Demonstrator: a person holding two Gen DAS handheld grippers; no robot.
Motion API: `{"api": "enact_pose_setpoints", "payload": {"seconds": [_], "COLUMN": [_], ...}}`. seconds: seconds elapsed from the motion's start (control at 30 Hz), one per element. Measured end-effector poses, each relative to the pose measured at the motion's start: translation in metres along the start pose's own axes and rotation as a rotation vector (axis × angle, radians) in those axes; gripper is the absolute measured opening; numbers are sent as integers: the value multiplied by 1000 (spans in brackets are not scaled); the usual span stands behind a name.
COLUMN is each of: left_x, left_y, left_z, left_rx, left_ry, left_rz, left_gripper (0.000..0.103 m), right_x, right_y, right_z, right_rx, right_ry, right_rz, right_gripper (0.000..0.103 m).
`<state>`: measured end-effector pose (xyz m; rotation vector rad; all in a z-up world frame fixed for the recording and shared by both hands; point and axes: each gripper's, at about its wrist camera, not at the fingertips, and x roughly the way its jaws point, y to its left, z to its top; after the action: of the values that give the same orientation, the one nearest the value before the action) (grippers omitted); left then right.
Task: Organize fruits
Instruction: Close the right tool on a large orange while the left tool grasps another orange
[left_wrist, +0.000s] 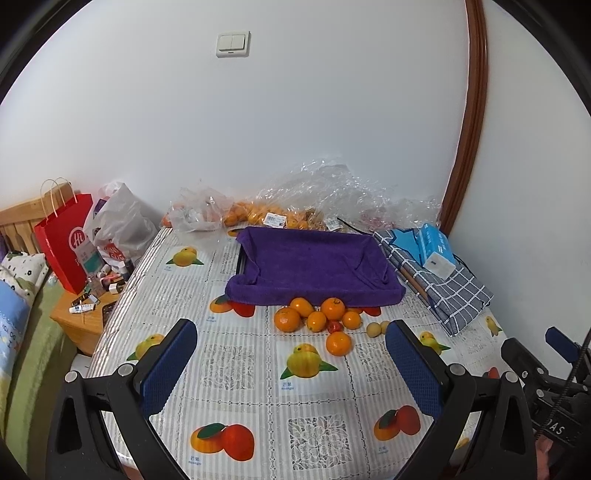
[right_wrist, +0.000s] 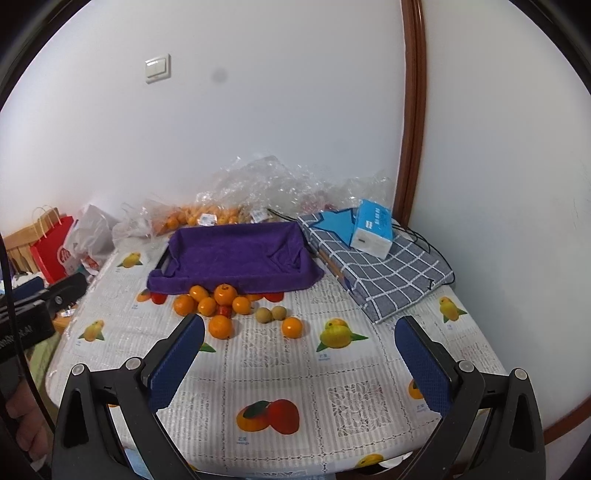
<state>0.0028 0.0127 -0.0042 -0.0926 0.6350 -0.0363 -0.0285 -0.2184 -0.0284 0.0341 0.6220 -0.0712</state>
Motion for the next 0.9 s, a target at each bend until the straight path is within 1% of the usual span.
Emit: {"api": "enact_pose_setpoints", "payload": {"seconds": [0.07, 0.13, 0.27, 0.33, 0.43, 0.5, 0.57, 0.6, 0.7, 0.77, 0.87, 0.9], "left_x": [1, 4, 16, 25, 43, 56, 68, 78, 108, 124, 147, 157], "left_y": [3, 7, 15, 20, 26, 28, 29, 31, 39, 44, 56, 62], "left_z": [1, 2, 2, 3, 2, 0, -5, -7, -17, -24, -34, -38], "left_rx": [-7, -3, -29, -43, -48, -38, -28, -23, -42, -44, -50, -58], "left_ry": [-5, -14, -2, 1, 21, 25, 30, 50, 128, 165, 204, 220], "left_rz": [-7, -29, -49, -70, -75, -76, -50, -46, -68, -66, -52, -50], "left_gripper": [103, 103, 102, 102, 102, 102, 102, 102, 101, 100, 98, 98], "right_x": [3, 6, 22, 32, 49, 65, 86, 94, 122, 135, 158, 165], "right_y": [-1, -2, 2, 4, 6, 5, 2, 2, 3, 2, -2, -3], "right_z": [0, 0, -1, -2, -6, -9, -15, -17, -29, -34, -41, -44], "right_rx": [5, 6, -24, -31, -42, -35, -21, -18, -24, -16, 16, 28], "right_ry": [-3, -11, -18, -16, -37, -18, 22, 41, 103, 125, 155, 167], "right_rz": [10, 26, 55, 53, 26, 36, 64, 61, 28, 10, -11, -11], "right_gripper": [102, 102, 102, 102, 102, 102, 101, 101, 101, 101, 97, 94]}}
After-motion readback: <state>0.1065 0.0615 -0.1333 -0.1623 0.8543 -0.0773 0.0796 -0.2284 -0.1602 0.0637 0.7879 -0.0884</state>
